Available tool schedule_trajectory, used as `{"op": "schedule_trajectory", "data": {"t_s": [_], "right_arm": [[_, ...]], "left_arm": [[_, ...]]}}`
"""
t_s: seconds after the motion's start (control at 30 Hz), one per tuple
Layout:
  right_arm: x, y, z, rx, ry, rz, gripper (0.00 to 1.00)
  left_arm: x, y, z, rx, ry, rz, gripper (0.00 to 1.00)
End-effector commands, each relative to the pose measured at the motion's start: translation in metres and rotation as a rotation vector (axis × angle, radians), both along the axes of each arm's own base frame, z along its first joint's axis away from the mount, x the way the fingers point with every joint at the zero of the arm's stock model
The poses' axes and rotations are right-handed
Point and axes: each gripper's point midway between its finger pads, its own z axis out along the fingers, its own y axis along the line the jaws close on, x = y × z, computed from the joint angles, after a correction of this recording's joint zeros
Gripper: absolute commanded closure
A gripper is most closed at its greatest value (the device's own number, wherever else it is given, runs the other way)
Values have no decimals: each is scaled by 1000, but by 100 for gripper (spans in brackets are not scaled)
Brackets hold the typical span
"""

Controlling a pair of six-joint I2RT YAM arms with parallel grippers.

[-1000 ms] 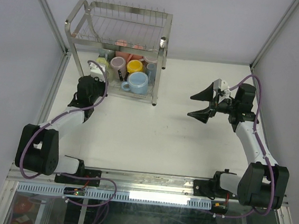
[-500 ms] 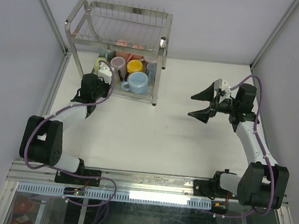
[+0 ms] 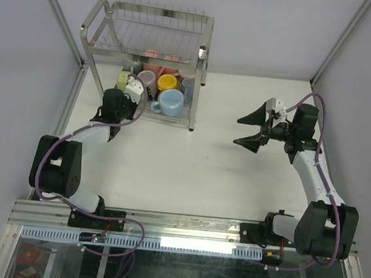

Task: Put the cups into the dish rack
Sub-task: Turn the cup upside down in the dish rack.

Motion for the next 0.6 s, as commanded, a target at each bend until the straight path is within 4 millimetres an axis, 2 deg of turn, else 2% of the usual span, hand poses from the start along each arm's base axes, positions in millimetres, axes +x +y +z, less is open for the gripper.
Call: {"op": "schedule_trajectory", "data": {"t_s": [0.0, 0.33, 0.57], "right_arm": [[1, -1, 14, 6, -58, 17, 16], [1, -2, 14, 9, -53, 19, 16], [1, -2, 15, 9, -55, 19, 16]], "left_arm": [[27, 3, 40, 41, -133, -14, 100], [32, 4, 20, 95, -77, -42, 98], [41, 7, 13, 128, -54, -46, 95]]}}
